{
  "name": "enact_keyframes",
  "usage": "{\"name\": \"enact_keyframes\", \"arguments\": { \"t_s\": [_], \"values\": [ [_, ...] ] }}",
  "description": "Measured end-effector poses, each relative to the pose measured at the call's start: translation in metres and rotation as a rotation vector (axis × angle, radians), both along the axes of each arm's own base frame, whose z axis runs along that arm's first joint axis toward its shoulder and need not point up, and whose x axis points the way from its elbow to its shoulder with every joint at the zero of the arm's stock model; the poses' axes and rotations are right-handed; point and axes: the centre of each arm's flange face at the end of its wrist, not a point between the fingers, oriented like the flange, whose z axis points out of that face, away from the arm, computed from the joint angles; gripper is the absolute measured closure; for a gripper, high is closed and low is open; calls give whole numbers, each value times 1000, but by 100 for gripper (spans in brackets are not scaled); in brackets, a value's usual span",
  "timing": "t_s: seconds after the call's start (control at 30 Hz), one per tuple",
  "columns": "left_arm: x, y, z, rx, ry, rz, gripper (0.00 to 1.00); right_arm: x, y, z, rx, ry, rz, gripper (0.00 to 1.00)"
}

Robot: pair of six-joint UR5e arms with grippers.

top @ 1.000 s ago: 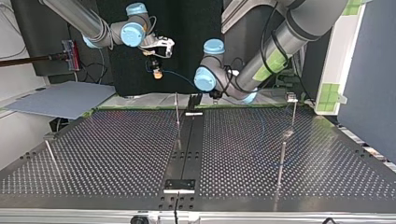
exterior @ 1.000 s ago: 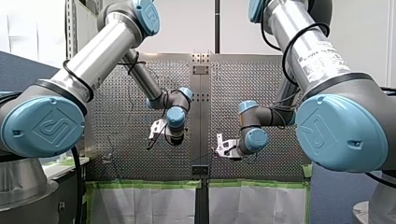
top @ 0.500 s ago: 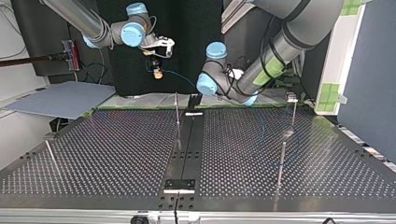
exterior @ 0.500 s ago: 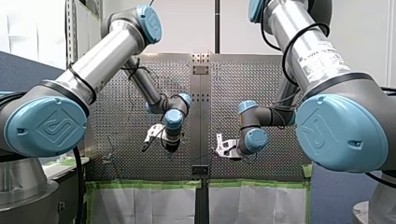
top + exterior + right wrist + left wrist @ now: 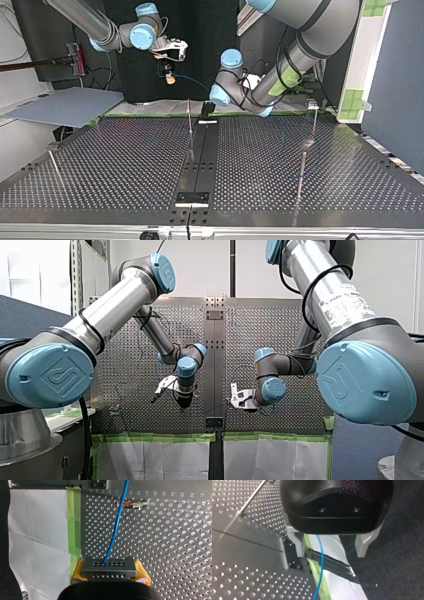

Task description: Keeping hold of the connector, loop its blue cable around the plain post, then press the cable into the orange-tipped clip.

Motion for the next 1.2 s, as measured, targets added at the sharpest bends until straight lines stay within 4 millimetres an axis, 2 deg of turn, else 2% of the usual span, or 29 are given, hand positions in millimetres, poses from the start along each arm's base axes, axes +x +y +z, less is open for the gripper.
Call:
{"name": "enact_keyframes", "arguments": {
  "t_s": [0.13,0.3,0.67,1.2],
  "values": [
    [-3,0,-3,2,40,-3,0,1,1,0,0,-1,3,100],
    [-5,1,-16,18,103,-7,0,2,1,0,1,-3,11,100],
    [17,-10,1,-44,100,-6,0,5,3,1,-2,-14,35,100],
    [23,-21,-3,-135,72,-26,0,10,6,1,-4,-21,57,100]
  ]
}}
